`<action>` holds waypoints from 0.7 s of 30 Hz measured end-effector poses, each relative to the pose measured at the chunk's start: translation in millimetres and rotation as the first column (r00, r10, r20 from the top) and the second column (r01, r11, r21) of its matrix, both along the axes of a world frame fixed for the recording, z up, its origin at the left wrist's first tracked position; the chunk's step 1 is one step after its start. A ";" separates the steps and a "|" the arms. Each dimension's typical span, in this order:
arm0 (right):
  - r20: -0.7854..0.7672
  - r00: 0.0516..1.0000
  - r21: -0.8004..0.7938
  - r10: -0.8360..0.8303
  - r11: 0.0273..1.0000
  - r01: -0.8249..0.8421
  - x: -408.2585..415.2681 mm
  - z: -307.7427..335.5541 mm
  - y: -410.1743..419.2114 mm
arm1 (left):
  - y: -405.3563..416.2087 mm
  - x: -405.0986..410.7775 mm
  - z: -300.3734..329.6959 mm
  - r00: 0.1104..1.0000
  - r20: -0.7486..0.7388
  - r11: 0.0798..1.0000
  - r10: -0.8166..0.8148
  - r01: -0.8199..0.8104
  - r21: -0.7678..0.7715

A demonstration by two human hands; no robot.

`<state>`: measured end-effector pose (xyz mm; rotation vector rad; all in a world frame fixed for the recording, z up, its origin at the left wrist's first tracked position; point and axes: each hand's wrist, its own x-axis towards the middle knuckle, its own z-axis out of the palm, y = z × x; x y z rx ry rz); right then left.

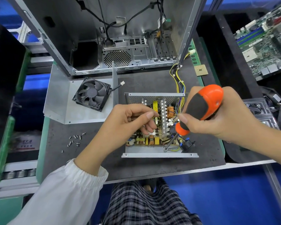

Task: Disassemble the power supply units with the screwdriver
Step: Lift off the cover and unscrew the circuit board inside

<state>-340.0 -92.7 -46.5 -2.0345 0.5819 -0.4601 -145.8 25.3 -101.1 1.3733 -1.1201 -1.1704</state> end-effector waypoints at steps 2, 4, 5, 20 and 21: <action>-0.009 1.000 -0.011 0.013 1.000 -0.013 -0.5 -1.2 -0.7 | 0.1 0.1 0.0 1.000 0.000 1.000 -0.004 0.004 0.002; -0.007 0.999 -0.015 0.032 0.999 -0.032 -1.1 -2.8 -0.3 | 0.2 -0.2 0.1 1.000 -0.005 1.000 -0.007 0.007 0.005; -0.002 0.999 -0.017 0.040 0.999 -0.040 -0.8 -2.7 0.3 | 0.3 -0.2 0.3 1.000 -0.007 1.000 -0.008 0.008 0.005; -0.232 0.866 -0.028 0.442 0.887 -0.461 18.6 24.8 8.9 | -14.0 3.8 40.6 0.873 0.003 0.869 -0.488 0.487 -0.092; -0.259 0.864 -0.030 0.431 0.891 -0.453 17.8 30.0 6.1 | -19.9 1.7 41.0 0.861 -0.038 0.862 -0.506 0.504 -0.061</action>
